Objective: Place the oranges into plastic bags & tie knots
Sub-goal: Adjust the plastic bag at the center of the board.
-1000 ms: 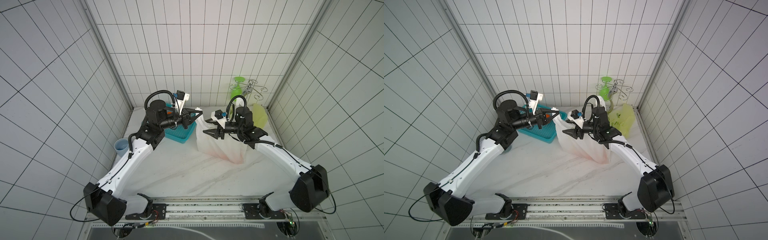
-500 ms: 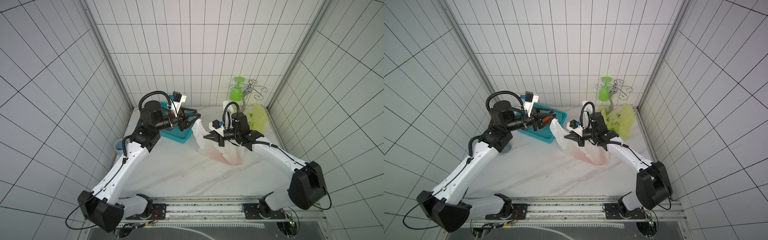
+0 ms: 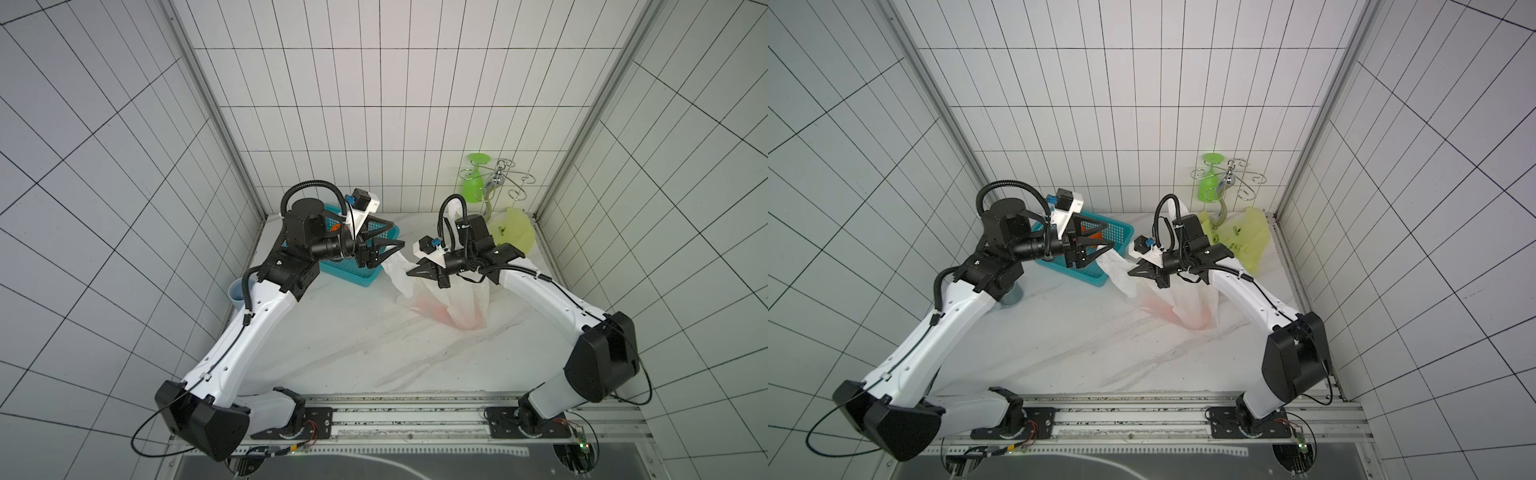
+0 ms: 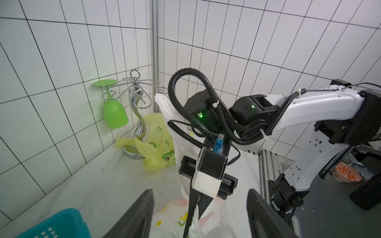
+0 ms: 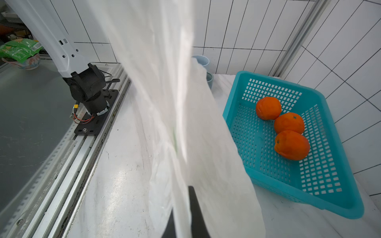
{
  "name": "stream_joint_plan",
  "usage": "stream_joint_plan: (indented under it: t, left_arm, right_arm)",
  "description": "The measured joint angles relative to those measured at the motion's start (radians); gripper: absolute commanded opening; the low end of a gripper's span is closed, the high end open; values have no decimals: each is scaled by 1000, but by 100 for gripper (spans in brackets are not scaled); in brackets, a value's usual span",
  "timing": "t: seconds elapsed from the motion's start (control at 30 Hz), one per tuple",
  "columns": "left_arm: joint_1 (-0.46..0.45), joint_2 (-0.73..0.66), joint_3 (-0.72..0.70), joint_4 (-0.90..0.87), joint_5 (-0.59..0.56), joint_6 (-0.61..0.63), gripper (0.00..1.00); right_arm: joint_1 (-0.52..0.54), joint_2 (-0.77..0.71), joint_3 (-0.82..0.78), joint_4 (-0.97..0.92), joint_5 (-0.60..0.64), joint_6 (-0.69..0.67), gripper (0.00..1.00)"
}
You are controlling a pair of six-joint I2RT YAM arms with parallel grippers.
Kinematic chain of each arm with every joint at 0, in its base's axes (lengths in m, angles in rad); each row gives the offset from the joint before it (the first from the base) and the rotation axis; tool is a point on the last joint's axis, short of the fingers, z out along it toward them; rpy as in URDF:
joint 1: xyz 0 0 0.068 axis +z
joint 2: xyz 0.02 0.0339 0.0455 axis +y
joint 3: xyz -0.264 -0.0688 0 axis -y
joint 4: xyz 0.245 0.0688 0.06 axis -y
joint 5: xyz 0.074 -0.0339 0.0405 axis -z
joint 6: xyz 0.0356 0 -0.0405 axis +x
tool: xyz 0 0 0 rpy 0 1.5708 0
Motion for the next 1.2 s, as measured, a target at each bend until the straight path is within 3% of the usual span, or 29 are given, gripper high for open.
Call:
stream_joint_plan:
  t: [0.17,0.23,0.37,0.43,0.5,0.6,0.63,0.7,0.87,1.2]
  left_arm:
    - [25,16,34,-102,50,88,73]
    - [41,28,38,-128,72,108,68]
    - [50,55,38,-165,108,134,37]
    - [45,62,36,-165,121,121,17]
    - [36,62,24,-130,121,81,1]
    - [11,37,-38,-16,75,-36,0]
    - [5,24,-62,18,49,-85,0]
    - [-6,4,-89,61,-5,-174,0]
    - [-11,-6,-81,134,-103,-400,0]
    - [-14,8,-81,217,-144,-695,0]
  right_arm:
    - [-1,2,0,-29,-15,0,0]
    - [-1,2,2,-35,-15,0,0]
    - [-1,3,8,-52,-17,3,0]
    - [-1,4,18,-53,-16,23,13]
    - [0,3,24,-39,-6,84,35]
    - [12,-34,16,61,70,211,60]
    - [16,-64,8,104,103,247,80]
    - [29,-133,3,166,161,304,90]
    - [98,-230,0,312,320,392,94]
    - [252,-195,-137,442,626,472,94]
